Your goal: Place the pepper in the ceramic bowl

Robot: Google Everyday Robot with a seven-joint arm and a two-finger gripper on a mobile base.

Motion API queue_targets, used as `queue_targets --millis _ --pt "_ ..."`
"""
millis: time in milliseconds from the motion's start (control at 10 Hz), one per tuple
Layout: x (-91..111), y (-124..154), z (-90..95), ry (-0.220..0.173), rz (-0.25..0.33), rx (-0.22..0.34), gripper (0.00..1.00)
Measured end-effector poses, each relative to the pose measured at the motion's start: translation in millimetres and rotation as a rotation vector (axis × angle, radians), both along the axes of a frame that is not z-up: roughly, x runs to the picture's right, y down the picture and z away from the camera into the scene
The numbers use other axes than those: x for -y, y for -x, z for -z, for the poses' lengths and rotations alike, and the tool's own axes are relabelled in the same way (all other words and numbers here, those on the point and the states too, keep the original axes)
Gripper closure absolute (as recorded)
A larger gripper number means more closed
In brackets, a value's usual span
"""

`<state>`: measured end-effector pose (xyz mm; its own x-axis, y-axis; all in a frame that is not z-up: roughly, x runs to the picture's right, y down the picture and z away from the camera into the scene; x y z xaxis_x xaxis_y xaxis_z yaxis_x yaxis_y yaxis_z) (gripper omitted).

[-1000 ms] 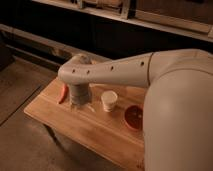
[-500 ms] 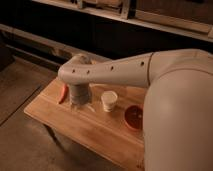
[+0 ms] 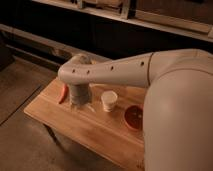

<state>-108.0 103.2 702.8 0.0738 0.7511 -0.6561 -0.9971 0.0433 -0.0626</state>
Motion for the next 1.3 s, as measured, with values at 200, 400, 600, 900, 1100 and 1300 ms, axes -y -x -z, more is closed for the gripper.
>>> queue_targets --millis 200,400,600,900,1100,1300 --pt "0 0 0.0 0.0 0.0 0.0 0.35" --pt "1 0 0.3 -0.003 -0.007 -0.002 0.35" --pt "9 1 0.3 -0.046 -0.049 -0.033 0.35" --pt "31 13 4.3 -0.143 -0.149 -0.097 0.35" --pt "34 29 3.0 -0.167 -0.174 -0.122 0.35" --pt "32 34 3.9 -0.165 -0.179 -0.13 0.35"
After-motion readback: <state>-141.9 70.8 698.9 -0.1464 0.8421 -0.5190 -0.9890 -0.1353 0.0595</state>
